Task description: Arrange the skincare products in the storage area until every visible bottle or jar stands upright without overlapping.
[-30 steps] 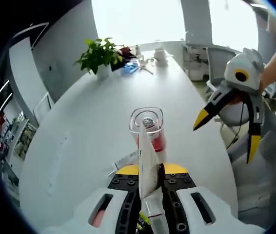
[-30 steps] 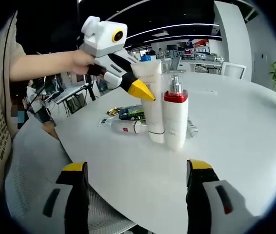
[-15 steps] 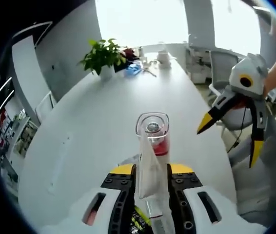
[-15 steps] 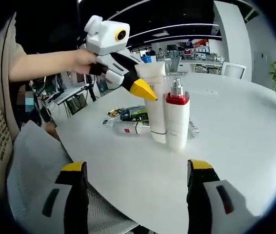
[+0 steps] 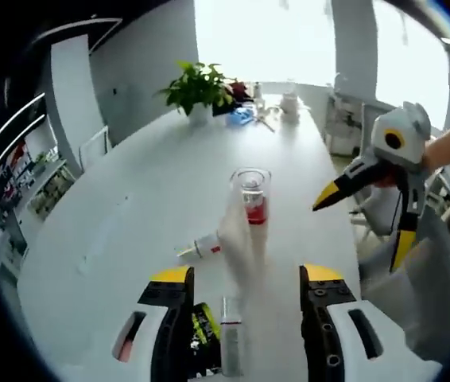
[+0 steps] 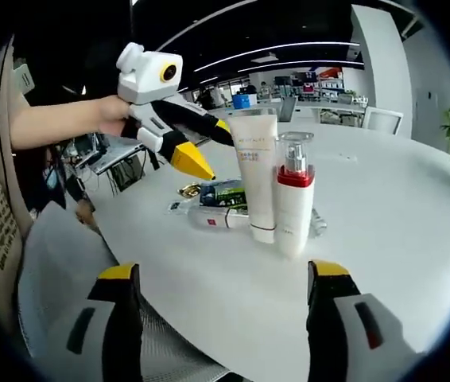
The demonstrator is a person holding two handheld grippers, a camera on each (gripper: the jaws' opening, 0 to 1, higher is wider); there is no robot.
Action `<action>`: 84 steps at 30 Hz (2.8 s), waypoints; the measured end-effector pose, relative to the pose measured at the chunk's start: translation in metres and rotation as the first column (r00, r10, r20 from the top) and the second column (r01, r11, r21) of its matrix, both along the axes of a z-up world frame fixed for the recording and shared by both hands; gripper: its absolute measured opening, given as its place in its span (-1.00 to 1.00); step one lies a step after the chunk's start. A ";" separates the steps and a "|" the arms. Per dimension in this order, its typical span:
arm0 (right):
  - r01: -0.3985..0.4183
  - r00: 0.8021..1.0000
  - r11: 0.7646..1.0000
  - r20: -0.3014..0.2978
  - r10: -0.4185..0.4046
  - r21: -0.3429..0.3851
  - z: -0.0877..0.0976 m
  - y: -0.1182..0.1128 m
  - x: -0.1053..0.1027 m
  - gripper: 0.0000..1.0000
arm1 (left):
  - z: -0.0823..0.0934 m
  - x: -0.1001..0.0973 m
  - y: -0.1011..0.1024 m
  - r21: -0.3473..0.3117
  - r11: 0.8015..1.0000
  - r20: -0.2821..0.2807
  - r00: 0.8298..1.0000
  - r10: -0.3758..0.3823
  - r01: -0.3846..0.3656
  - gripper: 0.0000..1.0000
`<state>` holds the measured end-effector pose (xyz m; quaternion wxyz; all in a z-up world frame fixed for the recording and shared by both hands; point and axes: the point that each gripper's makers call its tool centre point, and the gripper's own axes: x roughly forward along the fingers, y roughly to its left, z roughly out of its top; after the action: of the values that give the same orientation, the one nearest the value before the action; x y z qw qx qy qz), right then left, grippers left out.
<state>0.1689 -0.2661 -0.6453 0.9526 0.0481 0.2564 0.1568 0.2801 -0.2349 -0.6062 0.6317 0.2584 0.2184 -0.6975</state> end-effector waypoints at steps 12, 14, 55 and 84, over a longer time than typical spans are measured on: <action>-0.021 1.000 0.999 -0.005 0.021 0.035 0.007 0.025 -0.003 0.85 | -0.007 -0.015 0.069 0.004 0.983 -0.067 0.981 0.181 -0.182 0.44; -0.024 1.000 0.999 -0.017 0.025 0.037 0.005 0.028 -0.004 0.86 | -0.008 -0.018 0.081 0.001 0.977 -0.081 0.974 0.213 -0.214 0.48; 0.124 0.992 0.989 -0.001 -0.124 0.078 0.019 0.045 -0.008 0.97 | -0.018 -0.056 0.210 -0.090 0.785 -0.212 0.782 0.587 -0.613 0.94; 0.105 0.994 0.992 -0.027 -0.103 0.071 0.014 0.058 -0.008 0.94 | -0.040 -0.039 0.171 -0.018 0.855 -0.187 0.841 0.507 -0.519 0.84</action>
<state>0.1614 -0.2083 -0.6308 0.9540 0.0975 0.2590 0.1155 0.2406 -0.0641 -0.6457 0.7819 0.1066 0.3104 -0.5300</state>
